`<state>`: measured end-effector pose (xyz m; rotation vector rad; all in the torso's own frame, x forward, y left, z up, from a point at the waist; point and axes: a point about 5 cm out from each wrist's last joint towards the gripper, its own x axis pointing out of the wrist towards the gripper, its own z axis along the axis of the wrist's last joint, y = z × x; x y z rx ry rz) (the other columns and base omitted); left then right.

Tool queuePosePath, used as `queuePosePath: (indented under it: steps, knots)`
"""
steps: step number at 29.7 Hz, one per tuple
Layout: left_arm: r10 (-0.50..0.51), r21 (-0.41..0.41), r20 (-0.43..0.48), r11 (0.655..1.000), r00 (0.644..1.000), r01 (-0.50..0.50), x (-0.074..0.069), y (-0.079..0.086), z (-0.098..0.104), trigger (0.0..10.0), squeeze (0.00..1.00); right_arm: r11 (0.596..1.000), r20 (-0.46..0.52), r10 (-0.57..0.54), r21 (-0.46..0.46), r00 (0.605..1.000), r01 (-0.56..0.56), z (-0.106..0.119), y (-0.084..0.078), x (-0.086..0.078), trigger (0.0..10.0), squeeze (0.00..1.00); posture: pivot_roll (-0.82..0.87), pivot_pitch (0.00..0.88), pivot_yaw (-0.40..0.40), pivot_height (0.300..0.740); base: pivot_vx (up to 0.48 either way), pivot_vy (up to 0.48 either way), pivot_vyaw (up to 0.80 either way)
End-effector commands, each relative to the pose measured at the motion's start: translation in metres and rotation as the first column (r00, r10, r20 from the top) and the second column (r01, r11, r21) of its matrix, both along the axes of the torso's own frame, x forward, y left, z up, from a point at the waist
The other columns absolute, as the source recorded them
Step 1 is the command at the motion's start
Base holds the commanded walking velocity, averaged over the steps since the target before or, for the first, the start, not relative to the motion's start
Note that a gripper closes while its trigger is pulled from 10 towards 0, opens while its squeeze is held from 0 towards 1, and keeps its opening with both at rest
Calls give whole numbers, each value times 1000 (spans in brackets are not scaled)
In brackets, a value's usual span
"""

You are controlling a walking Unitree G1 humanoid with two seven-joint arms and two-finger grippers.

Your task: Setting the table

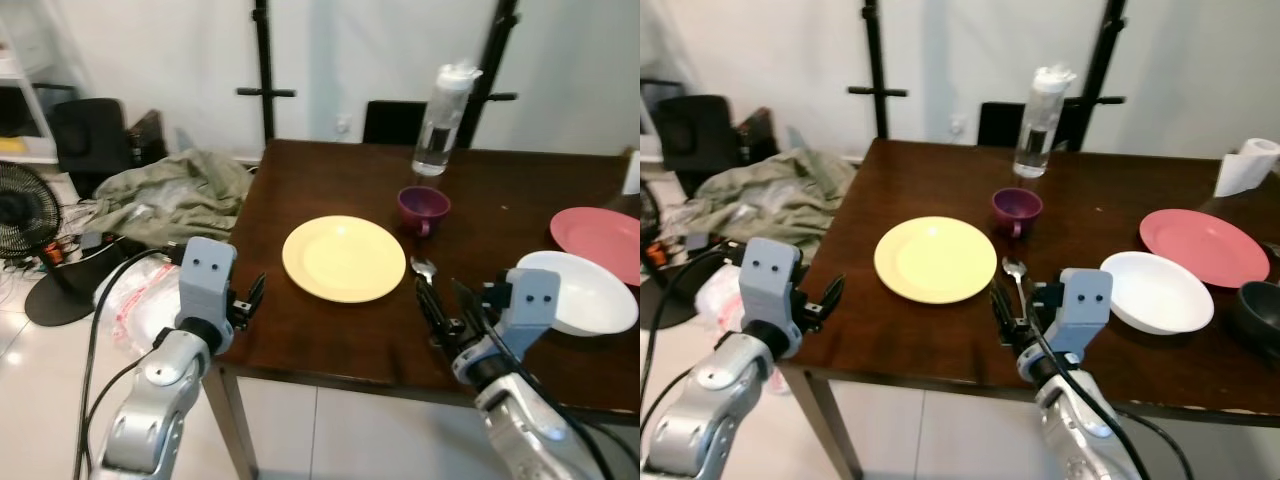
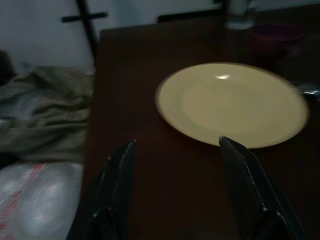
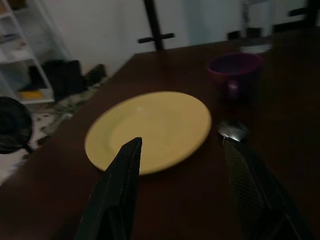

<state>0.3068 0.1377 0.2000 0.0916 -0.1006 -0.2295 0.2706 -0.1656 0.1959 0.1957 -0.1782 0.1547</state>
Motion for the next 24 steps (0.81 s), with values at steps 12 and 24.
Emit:
queuePosePath:
  steps: [12,24]
  knots:
    - [4,12,-27,1000,1000,-4,-1,3,-7,10000,0,1000,-10,0,11,1000,0,-4,1,-3,10000,0,-7,110,48,740,-332,0,0]
    - [3,11,-27,1000,1000,-2,-1,3,-7,10000,0,1000,-12,-2,11,1000,2,-5,1,-3,10000,0,-7,112,50,740,-333,0,0]
